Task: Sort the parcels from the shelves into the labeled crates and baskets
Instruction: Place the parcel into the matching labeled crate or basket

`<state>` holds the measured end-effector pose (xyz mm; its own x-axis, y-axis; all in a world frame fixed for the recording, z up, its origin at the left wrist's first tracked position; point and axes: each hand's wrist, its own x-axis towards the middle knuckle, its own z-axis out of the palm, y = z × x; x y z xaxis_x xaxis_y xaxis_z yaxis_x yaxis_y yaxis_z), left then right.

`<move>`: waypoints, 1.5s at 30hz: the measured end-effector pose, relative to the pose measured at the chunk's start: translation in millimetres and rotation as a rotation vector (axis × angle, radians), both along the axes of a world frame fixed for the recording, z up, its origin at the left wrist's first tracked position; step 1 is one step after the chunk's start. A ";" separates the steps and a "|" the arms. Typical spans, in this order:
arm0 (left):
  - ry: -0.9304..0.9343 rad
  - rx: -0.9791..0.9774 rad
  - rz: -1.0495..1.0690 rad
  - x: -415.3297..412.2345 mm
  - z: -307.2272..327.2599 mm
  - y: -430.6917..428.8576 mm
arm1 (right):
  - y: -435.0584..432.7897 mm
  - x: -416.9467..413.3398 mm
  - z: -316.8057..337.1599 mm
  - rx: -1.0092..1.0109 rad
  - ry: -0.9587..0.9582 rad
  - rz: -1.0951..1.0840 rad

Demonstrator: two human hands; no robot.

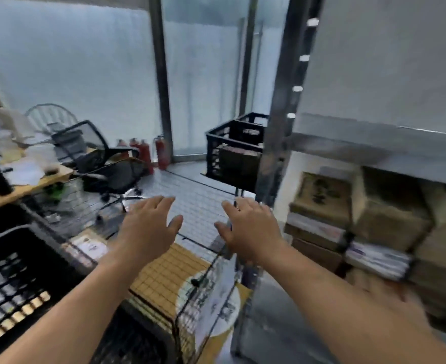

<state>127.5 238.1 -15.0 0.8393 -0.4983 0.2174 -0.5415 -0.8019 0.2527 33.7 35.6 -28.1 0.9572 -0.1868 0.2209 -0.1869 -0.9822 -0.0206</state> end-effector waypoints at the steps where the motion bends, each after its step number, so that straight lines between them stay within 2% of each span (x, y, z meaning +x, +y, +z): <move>1: 0.000 -0.022 -0.046 -7.6 1.9 -15.4 | -10.7 -17.3 1.0 0.015 -0.003 -0.040; 9: -0.004 -0.184 -0.367 -76.3 7.3 -141.4 | -96.7 -133.6 -1.2 0.112 -0.072 -0.340; 16: 0.082 -0.319 -0.551 -116.5 2.2 -246.1 | -167.9 -186.7 -3.6 0.025 -0.275 -0.474; 22: 0.080 -0.369 -0.611 -136.1 -8.2 -326.9 | -205.2 -212.5 -12.7 -0.149 -0.472 -0.406; 27: 0.158 -0.403 -0.593 -138.0 -18.7 -357.1 | -223.6 -217.8 -31.3 -0.225 -0.508 -0.313; 30: 0.126 -0.441 -0.584 -136.8 -20.9 -357.9 | -228.0 -215.6 -33.8 -0.219 -0.548 -0.278; 40: 0.098 -0.687 -0.679 -150.6 -18.7 -314.6 | -218.8 -212.6 -24.3 0.111 -0.814 -0.164; 42: 0.173 -0.754 -0.719 -155.2 -18.1 -300.9 | -211.1 -215.1 -22.4 0.190 -0.838 -0.178; 45: 0.200 -0.781 -0.726 -160.8 -18.7 -278.9 | -188.9 -222.2 -17.9 0.423 -0.788 -0.256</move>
